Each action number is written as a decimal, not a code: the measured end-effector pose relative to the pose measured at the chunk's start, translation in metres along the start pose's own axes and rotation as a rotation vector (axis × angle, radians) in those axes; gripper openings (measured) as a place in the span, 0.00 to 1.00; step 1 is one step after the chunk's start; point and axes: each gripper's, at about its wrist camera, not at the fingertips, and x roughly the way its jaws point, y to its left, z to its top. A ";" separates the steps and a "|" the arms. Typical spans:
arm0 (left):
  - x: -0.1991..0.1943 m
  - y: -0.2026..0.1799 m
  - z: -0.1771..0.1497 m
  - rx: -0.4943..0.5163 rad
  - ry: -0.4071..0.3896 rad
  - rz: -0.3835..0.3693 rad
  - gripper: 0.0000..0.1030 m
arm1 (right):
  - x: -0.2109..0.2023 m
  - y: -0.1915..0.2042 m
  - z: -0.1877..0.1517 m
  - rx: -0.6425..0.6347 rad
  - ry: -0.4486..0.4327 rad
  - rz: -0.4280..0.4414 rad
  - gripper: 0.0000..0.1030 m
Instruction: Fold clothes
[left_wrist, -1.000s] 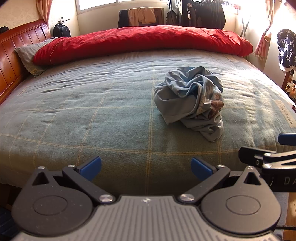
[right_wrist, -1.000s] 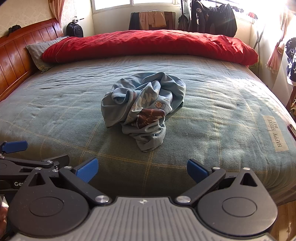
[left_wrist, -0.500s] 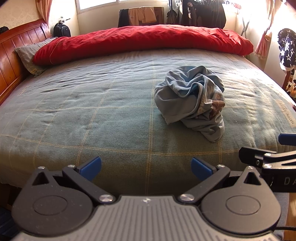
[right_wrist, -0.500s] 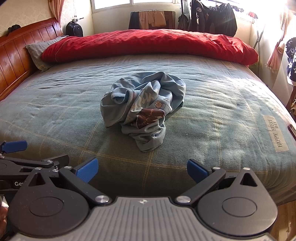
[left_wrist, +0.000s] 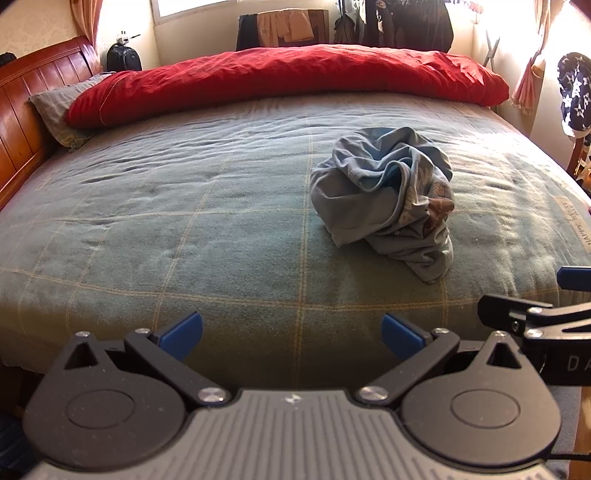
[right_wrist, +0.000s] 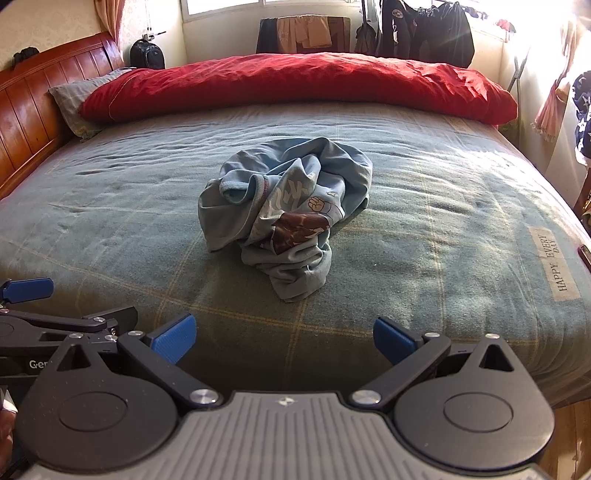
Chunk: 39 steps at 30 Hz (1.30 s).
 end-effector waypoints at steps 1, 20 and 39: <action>0.001 0.000 0.001 0.001 0.002 0.000 0.99 | 0.001 -0.001 0.000 0.002 0.002 0.000 1.00; 0.029 0.001 0.022 -0.017 0.023 0.000 0.99 | 0.030 -0.001 0.017 -0.065 0.003 -0.005 1.00; 0.092 -0.001 0.060 -0.026 0.081 -0.050 0.99 | 0.080 -0.027 0.061 -0.115 -0.018 -0.001 1.00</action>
